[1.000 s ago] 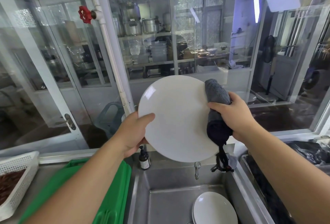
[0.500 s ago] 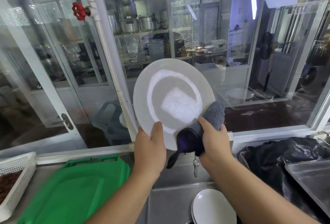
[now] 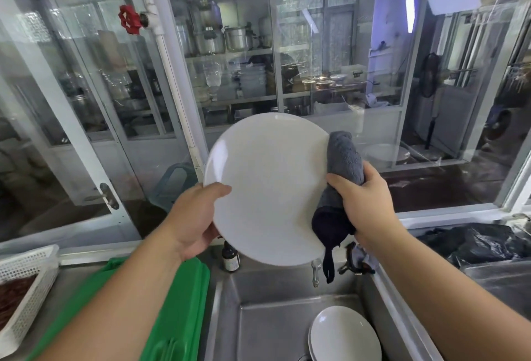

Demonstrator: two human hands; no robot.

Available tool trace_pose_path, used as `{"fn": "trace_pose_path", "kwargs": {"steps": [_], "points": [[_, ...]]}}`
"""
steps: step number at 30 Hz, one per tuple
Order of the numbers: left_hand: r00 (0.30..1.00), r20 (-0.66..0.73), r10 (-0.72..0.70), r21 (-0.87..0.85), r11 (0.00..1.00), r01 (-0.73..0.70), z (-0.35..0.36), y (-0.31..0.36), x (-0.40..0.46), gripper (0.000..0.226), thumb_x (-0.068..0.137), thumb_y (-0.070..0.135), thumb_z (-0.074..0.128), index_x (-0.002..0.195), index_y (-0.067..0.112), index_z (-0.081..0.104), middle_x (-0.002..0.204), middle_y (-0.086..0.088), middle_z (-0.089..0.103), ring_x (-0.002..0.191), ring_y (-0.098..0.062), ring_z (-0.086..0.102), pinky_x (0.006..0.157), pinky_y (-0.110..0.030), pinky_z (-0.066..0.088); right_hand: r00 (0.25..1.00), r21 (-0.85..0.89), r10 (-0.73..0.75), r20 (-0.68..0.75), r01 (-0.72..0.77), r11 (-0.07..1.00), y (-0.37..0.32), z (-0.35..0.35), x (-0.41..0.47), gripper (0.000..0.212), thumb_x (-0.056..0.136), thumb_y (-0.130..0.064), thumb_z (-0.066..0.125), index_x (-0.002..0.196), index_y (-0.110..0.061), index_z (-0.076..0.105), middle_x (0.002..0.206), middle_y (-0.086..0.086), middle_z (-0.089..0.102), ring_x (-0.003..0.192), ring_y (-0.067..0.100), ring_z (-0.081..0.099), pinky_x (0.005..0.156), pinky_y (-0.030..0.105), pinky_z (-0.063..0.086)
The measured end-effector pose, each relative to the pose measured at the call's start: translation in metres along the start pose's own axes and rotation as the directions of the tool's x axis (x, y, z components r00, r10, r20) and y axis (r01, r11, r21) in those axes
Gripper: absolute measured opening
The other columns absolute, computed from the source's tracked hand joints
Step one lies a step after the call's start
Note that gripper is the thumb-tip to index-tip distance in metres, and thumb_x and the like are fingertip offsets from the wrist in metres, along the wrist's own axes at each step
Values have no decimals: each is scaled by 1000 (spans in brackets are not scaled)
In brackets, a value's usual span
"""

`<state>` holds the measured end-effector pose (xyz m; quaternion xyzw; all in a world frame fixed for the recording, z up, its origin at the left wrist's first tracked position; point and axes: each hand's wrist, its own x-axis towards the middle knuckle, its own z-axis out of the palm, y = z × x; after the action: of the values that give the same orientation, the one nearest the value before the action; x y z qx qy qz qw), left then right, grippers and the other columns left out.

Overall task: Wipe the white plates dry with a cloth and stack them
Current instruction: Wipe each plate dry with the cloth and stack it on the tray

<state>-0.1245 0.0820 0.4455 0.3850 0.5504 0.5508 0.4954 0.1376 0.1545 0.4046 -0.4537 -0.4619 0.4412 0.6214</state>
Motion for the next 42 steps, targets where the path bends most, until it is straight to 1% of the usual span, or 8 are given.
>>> {"fn": "trace_pose_path", "kwargs": {"steps": [4,8,12,17,21,34,38,42], "points": [[994,-98,54,-74,995,-62,11,-8,-6,15,103,7,57,113,8,69,90,-7,83,73,-20,79,69,-36,62,993,-268,-112,27,116,957,-2,2,-1,63,91,-39,72,146,-54,44,130,-20,63,111,9,65,82,25,59],[989,-127,80,-130,987,-96,21,-17,-7,17,103,2,56,103,9,71,84,-4,82,70,-16,78,64,-30,61,951,-618,-246,189,310,722,-4,4,-7,64,103,-40,60,161,-38,35,175,-11,9,158,31,12,128,48,19],[983,-168,77,-173,979,-107,26,-25,-3,17,102,5,57,105,9,72,90,-6,83,75,-19,79,56,-29,61,922,-784,-236,308,386,486,-2,12,-27,62,104,-41,53,162,-23,37,174,-1,21,159,36,10,130,46,-2],[980,-185,71,-140,985,-98,43,-40,2,21,101,3,53,100,6,74,86,-12,81,72,-22,77,55,-30,59,775,-620,-238,585,617,485,5,33,-66,64,100,-38,44,161,-19,39,171,1,30,156,23,18,127,24,-3],[989,-133,62,-123,989,-79,51,-57,-7,23,101,3,51,104,0,73,85,-16,76,73,-23,74,57,-31,59,684,-528,-234,691,699,482,-7,48,-46,60,103,-25,49,162,-26,37,171,-7,27,159,25,16,131,34,5],[987,-106,121,-114,985,-133,40,-52,-12,36,98,-7,54,89,13,83,98,-7,83,84,-18,80,56,-26,59,882,-811,-153,445,470,349,-18,24,19,58,107,-32,45,163,-21,35,171,-2,29,155,38,27,128,49,21],[975,-150,165,-43,984,-174,37,-55,-5,47,96,-7,56,86,27,87,100,1,84,94,-16,79,75,-30,58,902,-811,-164,401,432,395,14,13,-12,57,102,-22,54,155,-6,46,163,11,44,150,29,40,128,42,19],[967,-183,180,75,983,-168,35,-64,-1,28,75,21,63,98,16,80,98,1,83,106,-29,73,89,-40,55,874,-820,-270,404,477,316,44,8,-47,40,92,-14,69,129,-1,67,127,15,72,109,39,65,103,48,49]]}}
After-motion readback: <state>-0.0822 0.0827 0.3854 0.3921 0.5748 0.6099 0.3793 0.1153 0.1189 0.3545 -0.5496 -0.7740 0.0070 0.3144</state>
